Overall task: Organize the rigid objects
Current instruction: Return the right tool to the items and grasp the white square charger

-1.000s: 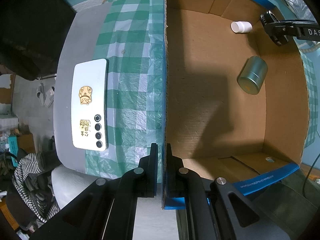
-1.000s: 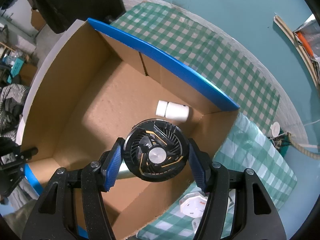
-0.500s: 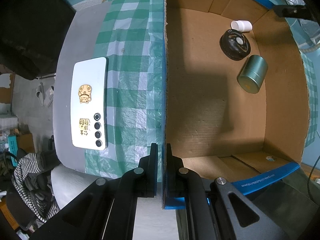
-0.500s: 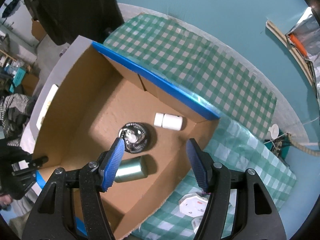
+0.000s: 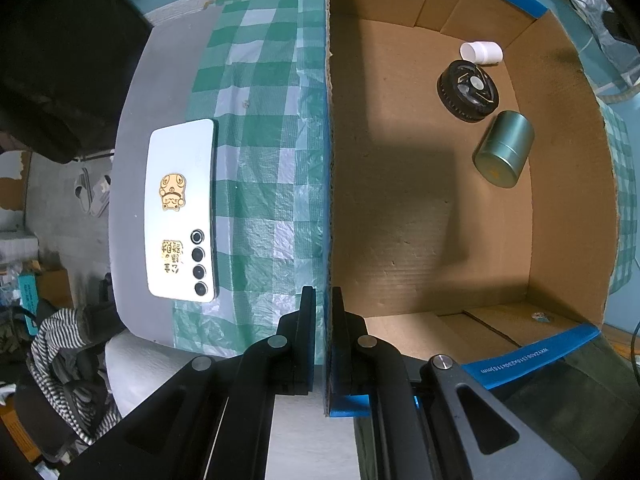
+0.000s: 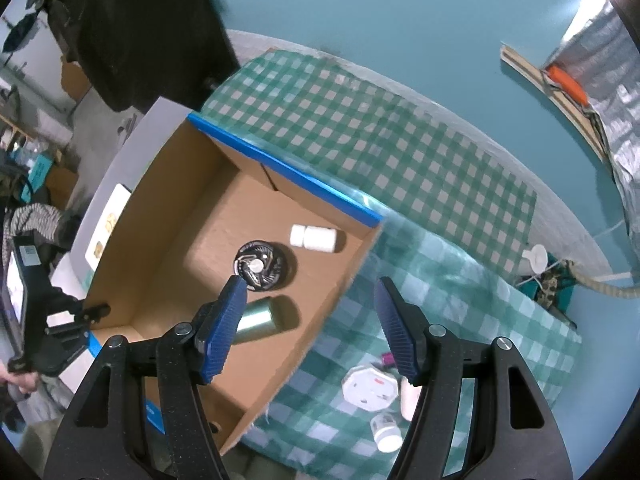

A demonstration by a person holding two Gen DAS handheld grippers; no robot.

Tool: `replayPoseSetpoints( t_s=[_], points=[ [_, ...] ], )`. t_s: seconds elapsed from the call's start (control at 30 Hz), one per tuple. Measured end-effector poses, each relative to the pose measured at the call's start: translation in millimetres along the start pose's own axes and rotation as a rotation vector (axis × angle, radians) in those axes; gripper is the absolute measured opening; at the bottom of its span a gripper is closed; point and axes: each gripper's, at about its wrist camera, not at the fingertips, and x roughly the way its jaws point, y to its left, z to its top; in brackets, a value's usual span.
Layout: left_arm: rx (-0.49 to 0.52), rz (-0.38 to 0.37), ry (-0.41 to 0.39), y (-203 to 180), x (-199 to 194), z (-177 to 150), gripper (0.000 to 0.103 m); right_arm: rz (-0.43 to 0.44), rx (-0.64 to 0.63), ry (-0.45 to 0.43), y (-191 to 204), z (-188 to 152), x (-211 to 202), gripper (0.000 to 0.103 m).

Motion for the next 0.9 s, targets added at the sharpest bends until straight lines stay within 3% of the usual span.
replayPoseSetpoints(
  t_s=[0.5,0.9],
  points=[
    [0.010,0.009,-0.001,-4.1,-1.8,1.9,0.005,-0.023,0.160,-0.004,-59.4,-38.6,-18.8,0.067],
    [0.006,0.010,0.001,-4.5,-0.9,1.7,0.005,-0.062,0.358,0.056,-132.8,-80.3,6.8,0.067]
  ],
)
